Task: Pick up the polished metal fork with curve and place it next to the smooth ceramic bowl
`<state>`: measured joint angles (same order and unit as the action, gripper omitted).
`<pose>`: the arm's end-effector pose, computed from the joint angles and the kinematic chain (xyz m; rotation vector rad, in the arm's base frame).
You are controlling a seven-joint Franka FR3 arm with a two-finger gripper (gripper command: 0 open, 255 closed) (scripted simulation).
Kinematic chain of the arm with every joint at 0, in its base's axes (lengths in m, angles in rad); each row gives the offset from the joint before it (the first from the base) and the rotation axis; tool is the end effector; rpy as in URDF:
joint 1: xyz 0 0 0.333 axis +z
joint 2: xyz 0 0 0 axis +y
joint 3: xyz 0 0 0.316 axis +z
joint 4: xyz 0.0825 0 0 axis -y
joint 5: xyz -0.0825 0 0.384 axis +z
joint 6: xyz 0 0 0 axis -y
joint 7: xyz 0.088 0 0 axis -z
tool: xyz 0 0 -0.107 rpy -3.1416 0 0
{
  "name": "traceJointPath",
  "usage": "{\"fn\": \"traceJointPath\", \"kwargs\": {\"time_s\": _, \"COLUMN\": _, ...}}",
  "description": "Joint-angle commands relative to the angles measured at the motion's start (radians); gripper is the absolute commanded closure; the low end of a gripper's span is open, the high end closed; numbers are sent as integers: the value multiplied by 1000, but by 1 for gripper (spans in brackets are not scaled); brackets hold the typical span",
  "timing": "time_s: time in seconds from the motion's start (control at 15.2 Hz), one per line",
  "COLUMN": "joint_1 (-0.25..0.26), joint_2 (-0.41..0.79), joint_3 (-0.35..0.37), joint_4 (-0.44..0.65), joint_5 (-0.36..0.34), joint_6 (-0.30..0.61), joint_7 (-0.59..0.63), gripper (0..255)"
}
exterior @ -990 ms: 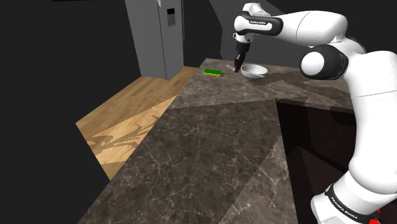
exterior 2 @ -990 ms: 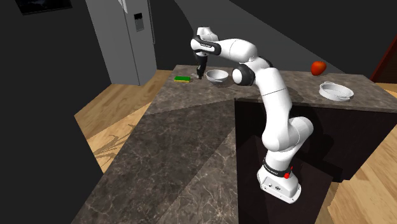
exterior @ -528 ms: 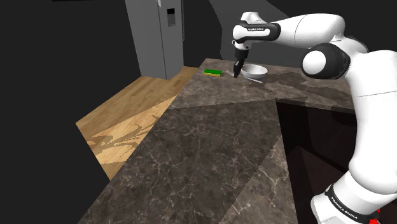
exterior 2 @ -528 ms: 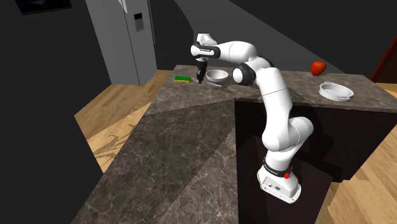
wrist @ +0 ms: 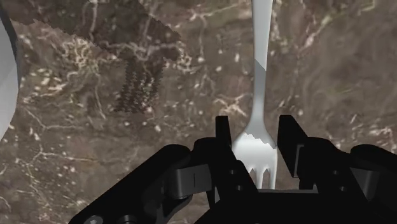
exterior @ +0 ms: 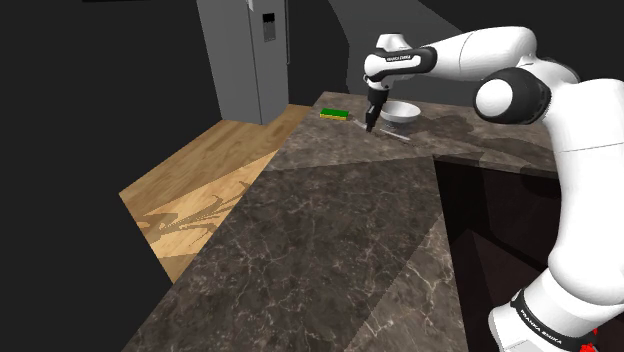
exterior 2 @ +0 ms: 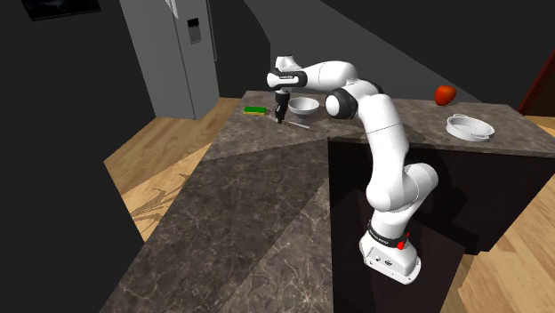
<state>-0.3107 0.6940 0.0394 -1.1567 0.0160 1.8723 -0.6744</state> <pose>0.7184 -0.2072 0.3916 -3.0563 -0.6023 -0.0593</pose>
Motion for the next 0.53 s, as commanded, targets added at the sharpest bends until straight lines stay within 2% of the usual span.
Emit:
{"fn": "traceJointPath", "kwargs": {"time_s": 0.0, "joint_1": 1, "joint_2": 6, "joint_3": 0, "joint_4": -19, "joint_5": 0, "joint_6": 26, "joint_7": 0, "gripper": 255}}
{"fn": "traceJointPath", "kwargs": {"time_s": 0.46, "joint_1": 0, "joint_2": 27, "joint_3": 0, "joint_4": -77, "joint_5": 0, "joint_6": 104, "joint_7": -2, "gripper": 255}}
